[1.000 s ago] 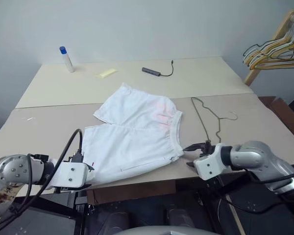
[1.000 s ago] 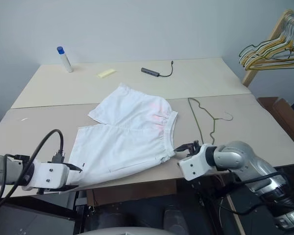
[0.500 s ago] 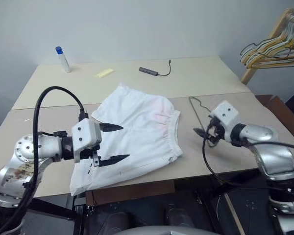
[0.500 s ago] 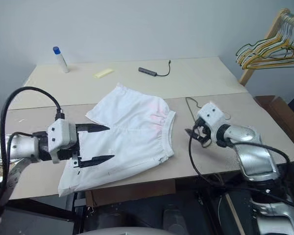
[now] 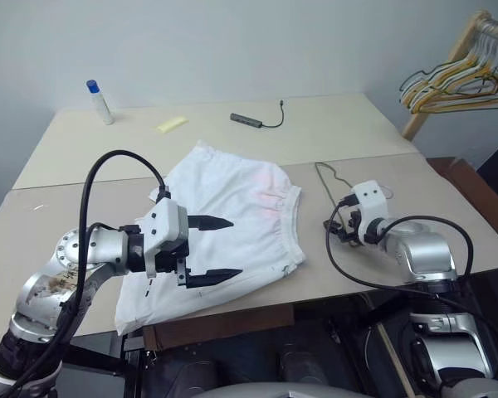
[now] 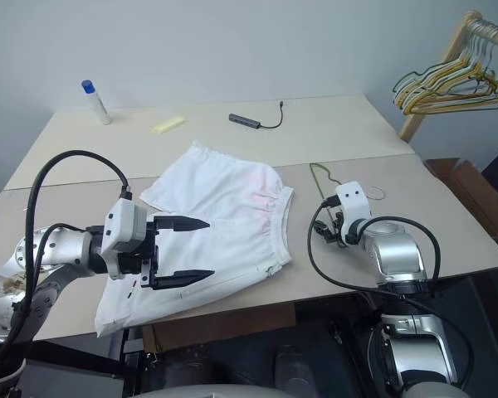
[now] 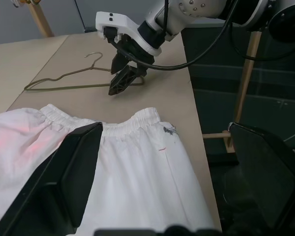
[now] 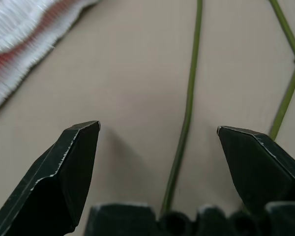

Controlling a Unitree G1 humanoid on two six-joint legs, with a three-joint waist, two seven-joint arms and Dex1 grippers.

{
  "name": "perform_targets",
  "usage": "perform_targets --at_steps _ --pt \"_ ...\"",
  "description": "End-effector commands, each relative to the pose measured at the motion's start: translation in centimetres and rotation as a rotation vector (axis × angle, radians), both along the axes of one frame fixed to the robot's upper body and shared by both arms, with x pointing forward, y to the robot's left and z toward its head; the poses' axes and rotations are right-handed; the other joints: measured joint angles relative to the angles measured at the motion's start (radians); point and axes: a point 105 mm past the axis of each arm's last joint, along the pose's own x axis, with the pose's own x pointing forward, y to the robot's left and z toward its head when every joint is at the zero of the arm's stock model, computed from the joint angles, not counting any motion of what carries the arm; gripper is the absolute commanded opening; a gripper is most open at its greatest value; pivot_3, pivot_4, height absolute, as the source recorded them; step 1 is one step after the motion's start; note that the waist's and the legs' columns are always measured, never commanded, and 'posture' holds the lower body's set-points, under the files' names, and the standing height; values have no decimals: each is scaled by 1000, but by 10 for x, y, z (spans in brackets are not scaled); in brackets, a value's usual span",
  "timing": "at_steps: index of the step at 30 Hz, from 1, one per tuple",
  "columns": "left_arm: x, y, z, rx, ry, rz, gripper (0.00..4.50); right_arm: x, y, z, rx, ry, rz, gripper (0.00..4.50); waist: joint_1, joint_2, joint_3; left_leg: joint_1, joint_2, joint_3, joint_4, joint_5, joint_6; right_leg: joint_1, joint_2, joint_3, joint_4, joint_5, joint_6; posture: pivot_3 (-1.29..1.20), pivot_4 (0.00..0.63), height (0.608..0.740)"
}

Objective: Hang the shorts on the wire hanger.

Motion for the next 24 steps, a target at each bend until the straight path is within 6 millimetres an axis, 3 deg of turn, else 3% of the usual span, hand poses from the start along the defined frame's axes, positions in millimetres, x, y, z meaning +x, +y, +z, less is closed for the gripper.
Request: perform_targets --at_steps 1,2,5,10,16,21,24 --pt "2 2 6 10 -45 0 4478 6 -7 9 14 6 -12 4436 -3 0 0 0 0 0 0 0 0 0 0 0 0 0 0 -88 0 740" --pt "3 4 6 17 -51 11 4478 6 -9 7 18 23 -20 4436 -6 0 0 0 0 0 0 0 0 0 0 0 0 0 0 -87 0 740" --pt "7 9 7 33 -68 44 4500 3 -8 3 2 55 23 3836 -12 0 0 0 0 0 0 0 0 0 0 0 0 0 0 -79 0 740" --pt "8 11 7 44 -88 51 4500 6 -13 -5 -98 66 32 2094 -20 0 0 0 0 -1 0 0 0 0 0 0 0 0 0 -66 0 740" --pt "12 10 28 -73 -102 86 4500 10 -13 -12 -211 64 59 104 -22 -2 -1 1 0 -2 0 0 0 1 0 0 0 0 0 -53 0 740" --pt "27 13 25 -79 -107 181 4500 14 -13 -7 -210 14 41 47 -21 -4 -3 3 0 -2 0 0 0 3 0 0 0 0 0 -48 0 740" --pt "46 17 27 -228 75 307 4500 22 -11 19 -198 -112 -5 47 -20 -4 -3 3 0 -2 0 0 0 3 0 0 0 0 0 -49 0 740"
